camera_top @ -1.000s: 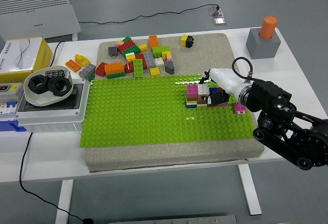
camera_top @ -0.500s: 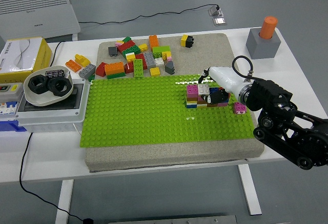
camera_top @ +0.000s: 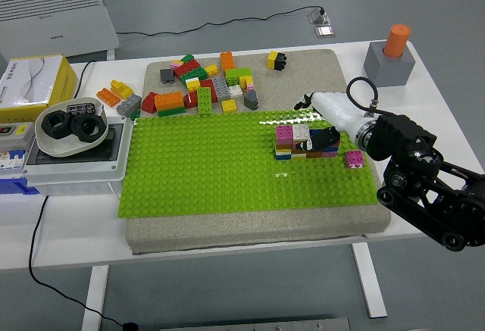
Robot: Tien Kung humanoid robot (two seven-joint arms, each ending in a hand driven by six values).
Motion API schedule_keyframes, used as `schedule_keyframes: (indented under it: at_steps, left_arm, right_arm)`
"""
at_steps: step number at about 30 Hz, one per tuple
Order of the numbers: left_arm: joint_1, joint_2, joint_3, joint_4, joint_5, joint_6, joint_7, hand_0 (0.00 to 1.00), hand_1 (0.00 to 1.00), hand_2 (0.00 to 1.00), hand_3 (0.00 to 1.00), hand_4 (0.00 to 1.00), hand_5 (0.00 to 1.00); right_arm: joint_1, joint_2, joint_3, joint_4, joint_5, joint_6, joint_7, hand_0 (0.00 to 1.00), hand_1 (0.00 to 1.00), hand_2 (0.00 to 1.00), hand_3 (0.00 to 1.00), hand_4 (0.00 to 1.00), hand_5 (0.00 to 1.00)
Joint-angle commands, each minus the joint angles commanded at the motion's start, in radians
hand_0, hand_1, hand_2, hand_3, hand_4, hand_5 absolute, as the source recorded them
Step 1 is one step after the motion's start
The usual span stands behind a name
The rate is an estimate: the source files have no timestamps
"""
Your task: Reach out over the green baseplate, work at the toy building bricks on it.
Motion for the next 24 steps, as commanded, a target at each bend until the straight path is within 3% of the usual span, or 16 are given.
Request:
schedule_keyframes:
  at_steps: [2,3,8,9,14,19,20,21,24]
  left_arm:
    - [-0.001,0.001,0.001,0.0,-0.001,0.0,0.0,0.737,0.573,0.538,0.706,0.724,0.813]
    - [-0.001,0.001,0.002,0.0,-0.001,0.0,0.0,0.737,0.573,0.538,0.707,0.724,0.814]
    - [-0.003,0.002,0.003,0.0,-0.002,0.0,0.0,0.737,0.573,0.538,0.707,0.724,0.814]
    - [-0.004,0.002,0.004,0.0,-0.003,0.0,-0.001,0.737,0.573,0.538,0.707,0.724,0.815]
    - [-0.005,0.003,0.005,0.0,-0.008,0.001,-0.002,0.737,0.573,0.538,0.707,0.724,0.815]
    - [-0.004,0.008,0.012,0.0,-0.014,-0.002,-0.002,0.737,0.574,0.537,0.707,0.726,0.812]
    - [-0.004,0.008,0.013,0.0,-0.016,-0.003,-0.002,0.737,0.574,0.537,0.707,0.726,0.812]
    - [-0.003,0.008,0.014,0.0,-0.019,-0.003,-0.002,0.737,0.574,0.535,0.707,0.727,0.809]
    - [0.003,0.007,0.015,0.0,-0.027,-0.002,0.0,0.737,0.574,0.535,0.707,0.727,0.809]
  right_arm:
    - [-0.008,-0.004,0.011,0.019,-0.011,-0.005,-0.002,0.803,0.8,0.849,0.783,0.942,0.316]
    - [-0.013,-0.006,0.018,0.03,-0.017,-0.008,-0.003,0.816,0.827,0.868,0.786,0.938,0.38]
    - [-0.062,-0.019,0.079,0.116,-0.052,-0.017,-0.006,0.816,0.827,0.868,0.786,0.938,0.38]
    - [-0.082,-0.023,0.1,0.143,-0.06,-0.019,-0.006,0.815,0.83,0.876,0.78,0.933,0.45]
    - [-0.151,-0.04,0.166,0.233,-0.07,-0.046,0.008,0.815,0.83,0.876,0.78,0.933,0.45]
    - [-0.24,-0.055,0.222,0.326,-0.061,-0.149,0.073,0.813,0.831,0.875,0.76,0.934,0.47]
    - [-0.258,-0.055,0.231,0.337,-0.06,-0.172,0.088,0.813,0.831,0.875,0.76,0.934,0.47]
    - [-0.277,-0.054,0.239,0.345,-0.059,-0.196,0.104,0.805,0.829,0.869,0.688,0.933,0.486]
    - [-0.338,-0.048,0.261,0.352,-0.061,-0.274,0.15,0.805,0.829,0.869,0.688,0.933,0.486]
